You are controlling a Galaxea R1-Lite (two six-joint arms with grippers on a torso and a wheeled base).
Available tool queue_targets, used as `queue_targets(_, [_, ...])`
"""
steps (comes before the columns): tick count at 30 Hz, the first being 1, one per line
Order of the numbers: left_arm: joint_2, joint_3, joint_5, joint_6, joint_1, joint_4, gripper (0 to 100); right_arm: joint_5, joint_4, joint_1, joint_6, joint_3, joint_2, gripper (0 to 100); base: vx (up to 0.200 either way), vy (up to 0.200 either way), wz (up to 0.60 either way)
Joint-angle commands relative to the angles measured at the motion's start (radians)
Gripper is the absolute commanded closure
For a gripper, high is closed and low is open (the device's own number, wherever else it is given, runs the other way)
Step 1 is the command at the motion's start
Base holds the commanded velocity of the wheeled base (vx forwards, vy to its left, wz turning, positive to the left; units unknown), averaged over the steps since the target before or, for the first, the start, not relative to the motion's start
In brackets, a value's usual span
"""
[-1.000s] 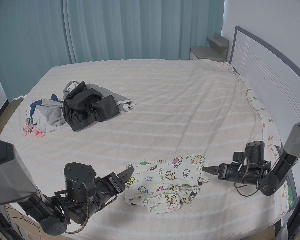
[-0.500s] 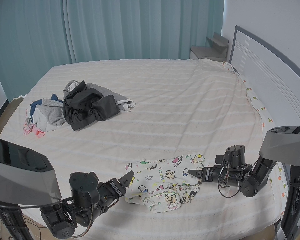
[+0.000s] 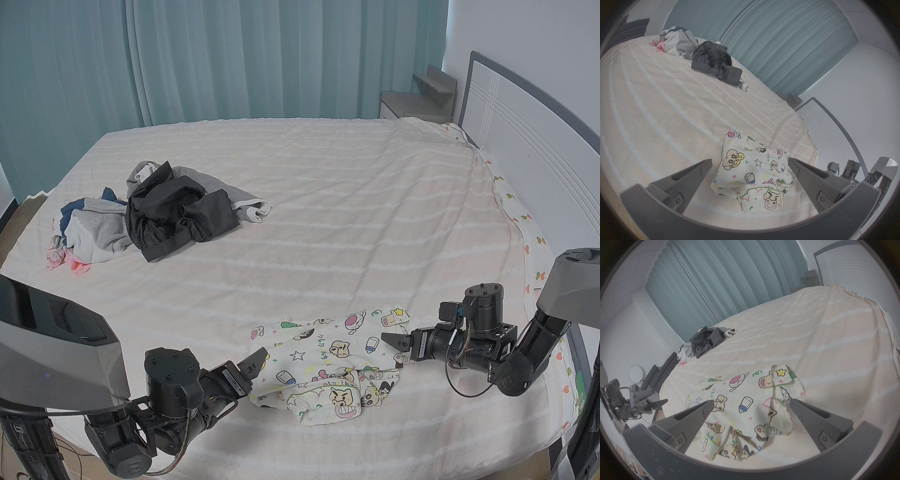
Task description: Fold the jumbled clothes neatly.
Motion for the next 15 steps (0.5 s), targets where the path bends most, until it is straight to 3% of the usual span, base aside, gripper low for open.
queue_targets(1, [0.018, 0.000, 0.002, 0.000, 0.001, -0.002, 0, 0.002, -0.005, 0.019, -0.007, 0.045, -0.020, 0, 0.000, 0.000, 0.00])
queue_targets(15, [0.043, -0.002, 0.001, -0.002, 0.001, -0.002, 0, -0.004, -0.040, 0.034, -0.004, -0.040, 0.152, 0, 0.000, 0.000, 0.00])
